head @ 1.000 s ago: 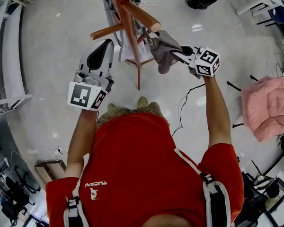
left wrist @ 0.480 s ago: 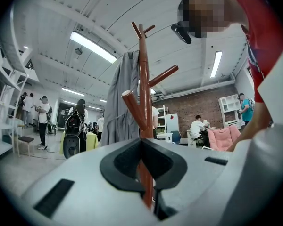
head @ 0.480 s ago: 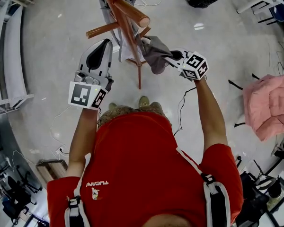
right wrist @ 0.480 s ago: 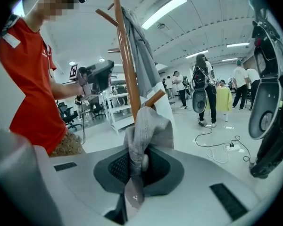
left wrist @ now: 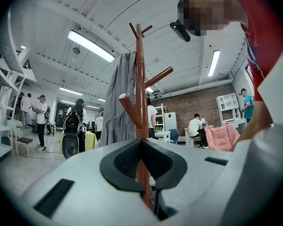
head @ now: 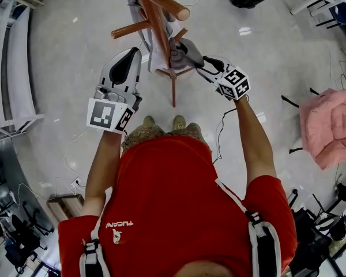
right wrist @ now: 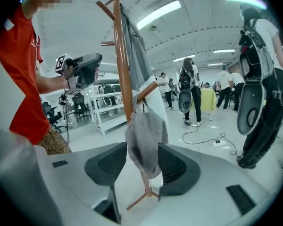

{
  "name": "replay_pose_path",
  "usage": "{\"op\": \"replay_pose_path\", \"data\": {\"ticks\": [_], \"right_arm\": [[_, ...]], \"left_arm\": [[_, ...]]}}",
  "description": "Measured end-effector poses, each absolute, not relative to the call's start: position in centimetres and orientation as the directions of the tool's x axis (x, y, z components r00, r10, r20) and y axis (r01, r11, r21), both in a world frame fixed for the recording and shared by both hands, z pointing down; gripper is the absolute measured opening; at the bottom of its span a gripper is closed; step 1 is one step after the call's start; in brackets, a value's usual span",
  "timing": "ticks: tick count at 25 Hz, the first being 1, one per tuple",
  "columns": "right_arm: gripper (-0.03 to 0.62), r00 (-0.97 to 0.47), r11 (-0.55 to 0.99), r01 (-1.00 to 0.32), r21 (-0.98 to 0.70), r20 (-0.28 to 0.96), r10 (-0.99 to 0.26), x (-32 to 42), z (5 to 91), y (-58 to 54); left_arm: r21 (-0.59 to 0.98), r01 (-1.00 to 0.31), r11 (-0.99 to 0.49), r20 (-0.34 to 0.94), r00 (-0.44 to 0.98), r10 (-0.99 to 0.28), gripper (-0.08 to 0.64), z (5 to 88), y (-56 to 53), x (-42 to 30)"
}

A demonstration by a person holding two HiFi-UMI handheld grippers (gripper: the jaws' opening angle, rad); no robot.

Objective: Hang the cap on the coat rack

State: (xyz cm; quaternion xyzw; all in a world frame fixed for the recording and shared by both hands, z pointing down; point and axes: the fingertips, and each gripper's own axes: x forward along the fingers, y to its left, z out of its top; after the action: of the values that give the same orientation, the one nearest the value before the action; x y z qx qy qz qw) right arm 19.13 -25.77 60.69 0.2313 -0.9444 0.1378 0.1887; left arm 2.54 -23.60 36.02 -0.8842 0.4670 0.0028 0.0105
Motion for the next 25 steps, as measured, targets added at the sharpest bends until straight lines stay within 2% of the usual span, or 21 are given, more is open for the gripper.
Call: {"op": "replay_pose_path", "data": {"ticks": [8, 14, 21, 25], "right_arm": [[0.209, -0.784, 0.81, -0.581, -0.08, 0.32, -0.531, 18.9, 54.6, -25.3], [0.204, -0.745, 0.753, -0.658, 0.006, 0.145, -0.651, 17.9, 45.4, -24.0], [0.118, -0.681, 0.682, -0.73, 0.029, -0.111, -0.724, 14.2, 34.9, -20.8], [0.081, -0.67, 0.673, -0.738, 0.046, -0.176, -0.722, 11.7, 31.9, -19.0]], "left_arm": [[-0.013, -0.785, -0.62, -0.028, 0.62, -0.784, 0.009, 35.5, -23.4, 1.6], [-0.031, -0.736, -0.676, -0.05, 0.677, -0.734, 0.009, 34.4, -23.1, 2.0], [-0.052, -0.671, -0.739, -0.091, 0.741, -0.666, 0.009, 32.6, -21.9, 2.1], [-0.043, -0.627, -0.777, -0.109, 0.776, -0.621, 0.009, 32.0, -21.3, 2.5]]}}
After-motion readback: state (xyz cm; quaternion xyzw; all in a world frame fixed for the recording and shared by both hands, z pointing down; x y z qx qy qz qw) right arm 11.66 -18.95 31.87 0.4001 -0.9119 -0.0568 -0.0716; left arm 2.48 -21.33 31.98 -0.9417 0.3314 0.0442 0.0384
